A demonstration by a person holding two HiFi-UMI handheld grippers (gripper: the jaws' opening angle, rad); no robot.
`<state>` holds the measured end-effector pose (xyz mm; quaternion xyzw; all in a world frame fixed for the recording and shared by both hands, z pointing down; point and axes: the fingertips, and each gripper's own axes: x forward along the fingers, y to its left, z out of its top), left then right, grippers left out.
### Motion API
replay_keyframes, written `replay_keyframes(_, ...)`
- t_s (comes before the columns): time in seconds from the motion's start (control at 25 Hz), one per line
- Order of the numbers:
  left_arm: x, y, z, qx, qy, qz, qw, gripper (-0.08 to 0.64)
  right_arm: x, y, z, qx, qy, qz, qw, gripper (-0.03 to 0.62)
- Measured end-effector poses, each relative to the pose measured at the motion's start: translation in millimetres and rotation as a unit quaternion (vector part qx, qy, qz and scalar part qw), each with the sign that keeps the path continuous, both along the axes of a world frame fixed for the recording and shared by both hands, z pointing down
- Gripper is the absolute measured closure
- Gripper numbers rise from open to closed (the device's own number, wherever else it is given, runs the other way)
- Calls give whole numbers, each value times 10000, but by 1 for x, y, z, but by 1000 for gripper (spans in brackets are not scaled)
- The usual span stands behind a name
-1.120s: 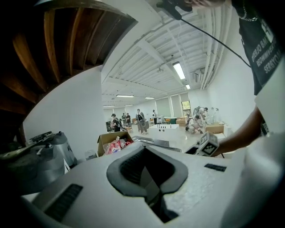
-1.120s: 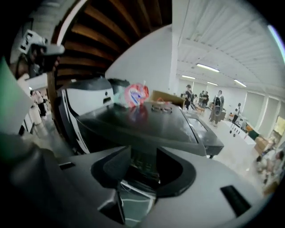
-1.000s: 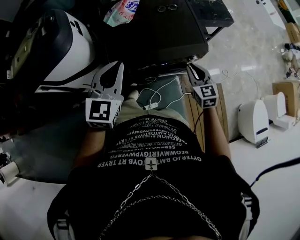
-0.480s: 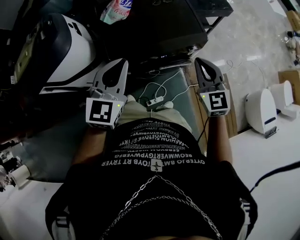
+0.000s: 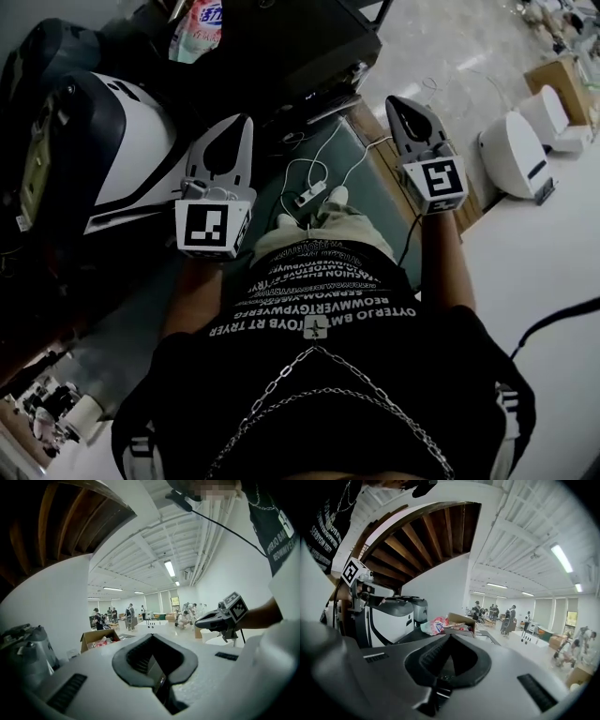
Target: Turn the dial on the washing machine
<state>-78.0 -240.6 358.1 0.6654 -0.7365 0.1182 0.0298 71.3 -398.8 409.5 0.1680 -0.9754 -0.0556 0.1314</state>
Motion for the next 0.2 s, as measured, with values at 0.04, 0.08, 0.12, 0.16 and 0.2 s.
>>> replay_keyframes(0.04,-5,12,2,3,24,-11,10000,554,-2,8,-3,-9,-21,40,10000,597)
replay_keyframes(0.08,-10,24,6,-14,57,-27,10000,554,-4,16,-6,4,-13,64,10000,597)
replay_keyframes(0.12,-16,35,12,-49,104,-49,9999,554,-8,26,-8,43,14,72,10000,597)
replay_keyframes(0.16,-23,47,18,-93,164,-75,9998,554,-13,35,-10,98,49,69,9999,597)
replay_keyframes(0.2,-30,59,24,-141,230,-103,9996,554,-18,45,-12,158,85,61,9998,597)
